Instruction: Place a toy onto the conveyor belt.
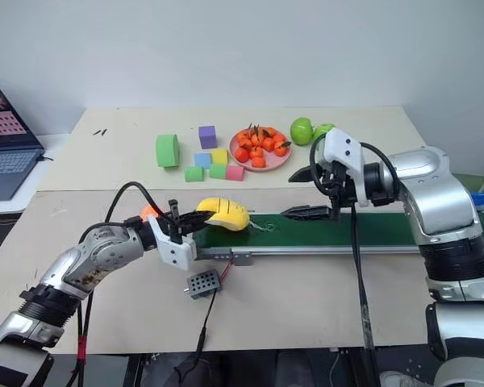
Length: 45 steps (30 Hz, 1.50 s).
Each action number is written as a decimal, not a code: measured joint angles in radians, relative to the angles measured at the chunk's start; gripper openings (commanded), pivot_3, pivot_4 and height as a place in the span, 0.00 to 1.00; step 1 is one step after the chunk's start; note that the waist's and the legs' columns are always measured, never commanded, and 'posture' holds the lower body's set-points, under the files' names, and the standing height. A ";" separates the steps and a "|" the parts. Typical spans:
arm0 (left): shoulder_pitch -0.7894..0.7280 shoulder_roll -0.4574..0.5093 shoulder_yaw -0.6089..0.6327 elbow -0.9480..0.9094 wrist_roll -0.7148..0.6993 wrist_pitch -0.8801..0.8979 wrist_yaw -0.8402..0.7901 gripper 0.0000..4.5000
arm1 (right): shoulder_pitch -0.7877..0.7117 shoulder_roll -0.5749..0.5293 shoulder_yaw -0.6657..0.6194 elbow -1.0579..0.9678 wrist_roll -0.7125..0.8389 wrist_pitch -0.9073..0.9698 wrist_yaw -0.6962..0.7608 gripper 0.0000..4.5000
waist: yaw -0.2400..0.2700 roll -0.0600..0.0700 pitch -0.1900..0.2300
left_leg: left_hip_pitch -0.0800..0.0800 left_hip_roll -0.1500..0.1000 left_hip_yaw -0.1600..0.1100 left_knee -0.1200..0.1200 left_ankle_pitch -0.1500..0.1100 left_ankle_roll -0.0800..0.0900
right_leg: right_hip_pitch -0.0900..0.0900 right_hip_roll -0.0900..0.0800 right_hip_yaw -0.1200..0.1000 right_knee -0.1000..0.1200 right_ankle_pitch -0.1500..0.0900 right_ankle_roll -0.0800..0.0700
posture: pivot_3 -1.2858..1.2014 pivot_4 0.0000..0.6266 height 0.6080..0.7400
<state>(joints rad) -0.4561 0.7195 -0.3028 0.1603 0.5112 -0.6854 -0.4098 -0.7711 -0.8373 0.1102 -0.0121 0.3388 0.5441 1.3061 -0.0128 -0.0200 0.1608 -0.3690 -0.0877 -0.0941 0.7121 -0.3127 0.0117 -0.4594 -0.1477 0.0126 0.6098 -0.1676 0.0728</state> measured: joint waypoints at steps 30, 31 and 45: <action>-0.086 0.019 0.133 -0.001 -0.493 0.420 -0.363 0.99 | -0.003 0.005 -0.001 0.005 -0.001 0.008 0.004 1.00 | -0.006 0.000 0.000 | 0.000 0.000 0.000 0.001 -0.001 0.002 | 0.000 0.000 0.000 0.002 0.000 0.000 | 0.52 0.24 1.00; -0.086 0.015 0.149 -0.030 -0.554 0.502 -0.390 0.99 | -0.003 0.005 -0.001 0.006 -0.001 0.008 0.005 1.00 | -0.006 0.000 0.000 | 0.000 0.000 0.000 0.002 -0.001 0.002 | 0.000 0.000 0.000 0.002 0.000 0.000 | 0.52 0.24 1.00; -0.071 0.074 0.360 -0.429 -1.211 1.486 -0.479 0.99 | -0.014 0.005 -0.002 0.024 0.018 0.014 0.039 1.00 | -0.014 0.000 0.000 | 0.000 0.000 0.000 0.002 -0.001 0.001 | 0.000 0.000 0.000 0.001 0.000 0.001 | 0.52 0.24 1.00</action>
<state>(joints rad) -0.5274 0.7939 0.0574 -0.2684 -0.6998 0.8002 -0.8892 -0.7847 -0.8321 0.1078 0.0115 0.3568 0.5585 1.3450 -0.0271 -0.0203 0.1610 -0.3686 -0.0875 -0.0943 0.7145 -0.3133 0.0130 -0.4589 -0.1474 0.0128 0.6109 -0.1676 0.0735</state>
